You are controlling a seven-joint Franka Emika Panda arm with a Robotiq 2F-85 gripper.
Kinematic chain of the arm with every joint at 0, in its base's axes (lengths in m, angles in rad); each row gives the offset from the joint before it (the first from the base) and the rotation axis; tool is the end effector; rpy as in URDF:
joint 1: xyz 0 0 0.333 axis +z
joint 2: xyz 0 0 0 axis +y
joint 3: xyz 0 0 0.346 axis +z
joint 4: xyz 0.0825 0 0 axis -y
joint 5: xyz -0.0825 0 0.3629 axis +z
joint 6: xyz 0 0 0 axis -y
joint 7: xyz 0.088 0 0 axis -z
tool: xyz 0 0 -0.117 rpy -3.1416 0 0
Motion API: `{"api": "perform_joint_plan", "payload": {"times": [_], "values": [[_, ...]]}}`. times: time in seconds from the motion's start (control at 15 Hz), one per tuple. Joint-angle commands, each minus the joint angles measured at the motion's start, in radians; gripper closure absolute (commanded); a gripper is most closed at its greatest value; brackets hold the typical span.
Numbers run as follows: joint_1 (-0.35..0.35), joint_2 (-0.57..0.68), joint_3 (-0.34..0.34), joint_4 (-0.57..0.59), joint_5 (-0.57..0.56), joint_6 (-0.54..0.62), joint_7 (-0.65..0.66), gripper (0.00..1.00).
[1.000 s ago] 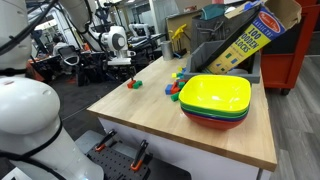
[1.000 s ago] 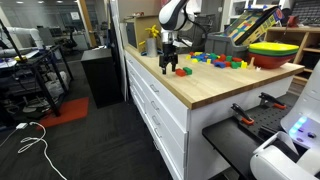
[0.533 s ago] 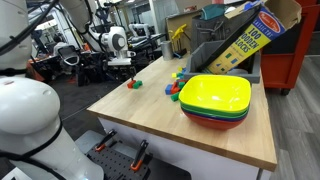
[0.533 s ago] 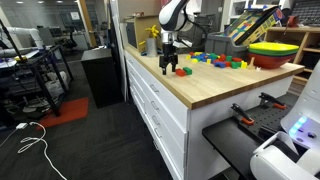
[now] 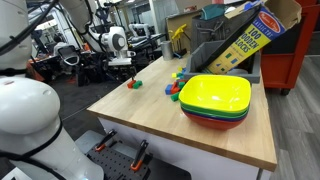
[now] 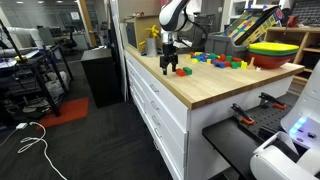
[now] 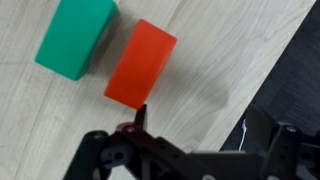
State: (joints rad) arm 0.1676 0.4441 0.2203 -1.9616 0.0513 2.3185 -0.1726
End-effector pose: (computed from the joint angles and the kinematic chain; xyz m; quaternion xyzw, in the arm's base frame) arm 0.5632 0.2236 0.2783 -0.9652 -0.2501 0.0458 0.0609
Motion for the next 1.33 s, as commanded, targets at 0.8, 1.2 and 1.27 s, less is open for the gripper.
{"api": "perform_joint_plan", "payload": {"times": [0.8,1.2,1.27], "values": [[-0.1,-0.02,-0.023,0.134,0.176,-0.002,-0.026,0.0],[-0.16,-0.031,-0.13,0.145,0.14,-0.007,0.023,0.0],[-0.17,-0.039,-0.141,0.141,0.139,-0.021,0.018,0.0]]}}
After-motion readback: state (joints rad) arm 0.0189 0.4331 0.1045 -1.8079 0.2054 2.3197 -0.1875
